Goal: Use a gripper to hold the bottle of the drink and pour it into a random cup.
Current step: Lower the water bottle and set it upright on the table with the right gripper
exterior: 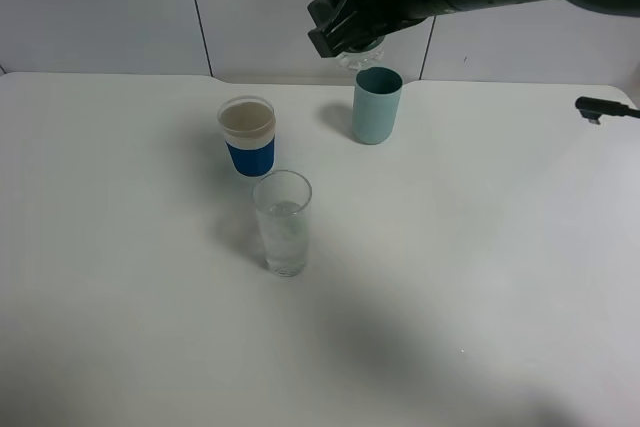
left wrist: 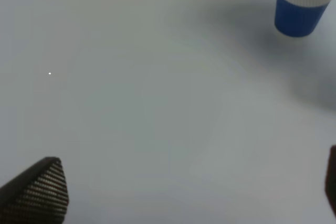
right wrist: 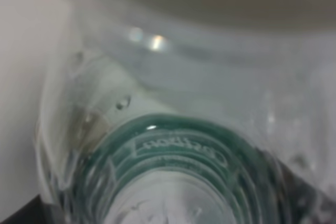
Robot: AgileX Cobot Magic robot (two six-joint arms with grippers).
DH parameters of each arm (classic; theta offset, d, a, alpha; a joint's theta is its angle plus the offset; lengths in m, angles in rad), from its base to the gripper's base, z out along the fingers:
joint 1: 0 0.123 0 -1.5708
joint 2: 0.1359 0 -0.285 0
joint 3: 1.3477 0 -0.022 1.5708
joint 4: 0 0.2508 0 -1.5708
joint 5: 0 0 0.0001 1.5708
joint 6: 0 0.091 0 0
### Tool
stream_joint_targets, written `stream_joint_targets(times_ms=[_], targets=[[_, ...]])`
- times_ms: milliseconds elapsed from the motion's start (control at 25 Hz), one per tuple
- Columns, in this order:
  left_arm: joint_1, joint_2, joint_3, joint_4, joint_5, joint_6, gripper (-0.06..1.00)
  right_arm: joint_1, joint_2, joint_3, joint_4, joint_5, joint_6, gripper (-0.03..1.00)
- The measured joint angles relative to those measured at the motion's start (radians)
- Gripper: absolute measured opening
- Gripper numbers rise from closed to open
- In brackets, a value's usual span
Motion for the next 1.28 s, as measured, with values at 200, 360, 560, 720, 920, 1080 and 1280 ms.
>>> stream_joint_targets(times_ms=[200,360,560,720,920,1080,1280], targets=[[0.0,0.0,0.0,0.0,0.0,0.0,0.99,-0.048,-0.002,0.039,0.311,-0.135,-0.246,0.57],[0.0,0.0,0.0,0.0,0.0,0.0,0.99,-0.065,-0.002,0.175,0.542,-0.362,-0.46,0.57],[0.0,0.0,0.0,0.0,0.0,0.0,0.99,-0.072,-0.005,0.371,0.636,-0.677,-0.532,0.57],[0.0,0.0,0.0,0.0,0.0,0.0,0.99,-0.074,-0.006,0.498,0.668,-0.874,-0.536,0.57],[0.0,0.0,0.0,0.0,0.0,0.0,0.99,-0.074,-0.006,0.574,0.735,-0.944,-0.535,0.57],[0.0,0.0,0.0,0.0,0.0,0.0,0.99,-0.074,-0.006,0.579,0.833,-0.944,-0.514,0.57],[0.0,0.0,0.0,0.0,0.0,0.0,0.99,-0.074,0.003,0.579,0.916,-0.921,-0.512,0.57]])
